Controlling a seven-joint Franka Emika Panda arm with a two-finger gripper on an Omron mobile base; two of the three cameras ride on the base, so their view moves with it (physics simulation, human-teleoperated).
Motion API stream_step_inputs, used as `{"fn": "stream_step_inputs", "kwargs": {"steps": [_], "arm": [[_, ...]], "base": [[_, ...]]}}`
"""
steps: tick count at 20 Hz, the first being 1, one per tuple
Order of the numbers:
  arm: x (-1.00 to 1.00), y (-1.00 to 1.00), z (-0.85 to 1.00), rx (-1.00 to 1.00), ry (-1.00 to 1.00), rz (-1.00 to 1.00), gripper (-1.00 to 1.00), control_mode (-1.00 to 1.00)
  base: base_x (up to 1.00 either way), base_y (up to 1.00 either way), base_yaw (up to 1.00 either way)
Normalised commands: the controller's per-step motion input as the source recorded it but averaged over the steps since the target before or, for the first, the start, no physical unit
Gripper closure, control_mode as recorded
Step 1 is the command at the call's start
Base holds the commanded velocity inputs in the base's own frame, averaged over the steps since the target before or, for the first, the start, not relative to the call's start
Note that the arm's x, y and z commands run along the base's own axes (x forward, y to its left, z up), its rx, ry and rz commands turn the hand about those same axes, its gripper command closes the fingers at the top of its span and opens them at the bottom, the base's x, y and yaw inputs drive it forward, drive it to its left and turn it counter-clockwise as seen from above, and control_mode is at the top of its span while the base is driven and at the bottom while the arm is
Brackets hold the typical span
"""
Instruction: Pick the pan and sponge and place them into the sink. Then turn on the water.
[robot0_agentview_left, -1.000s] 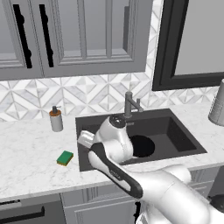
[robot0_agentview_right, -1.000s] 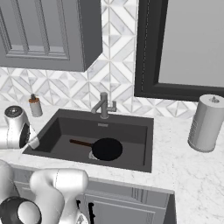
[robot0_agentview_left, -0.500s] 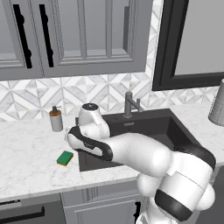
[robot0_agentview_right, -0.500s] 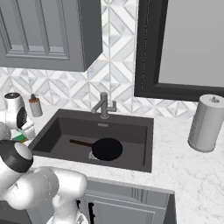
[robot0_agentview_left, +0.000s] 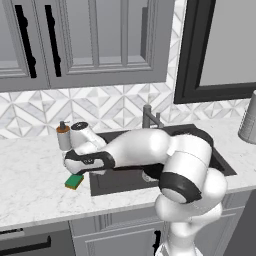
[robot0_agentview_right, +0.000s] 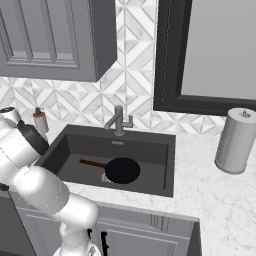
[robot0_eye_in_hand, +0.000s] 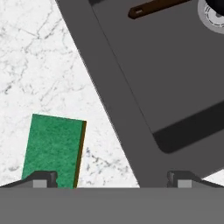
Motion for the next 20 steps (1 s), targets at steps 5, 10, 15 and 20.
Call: {"fn": "stream_step_inputs", "kwargs": {"steps": [5,10,15,20], "arm": [[0.05,0.24,-0.26,-0.05,0.0,0.0,-1.0,-1.0],[0.02,0.23,-0.13,-0.03,0.0,0.0,-1.0,-1.0],[0.03,0.13,-0.16,-0.01,0.0,0.0,-1.0,-1.0],[0.07,0.05,-0.19,0.0,-0.02,0.02,-1.0,-1.0]], "base": [[0.0,0.0,0.0],[0.0,0.0,0.0],[0.0,0.0,0.0],[0.0,0.0,0.0]]}}
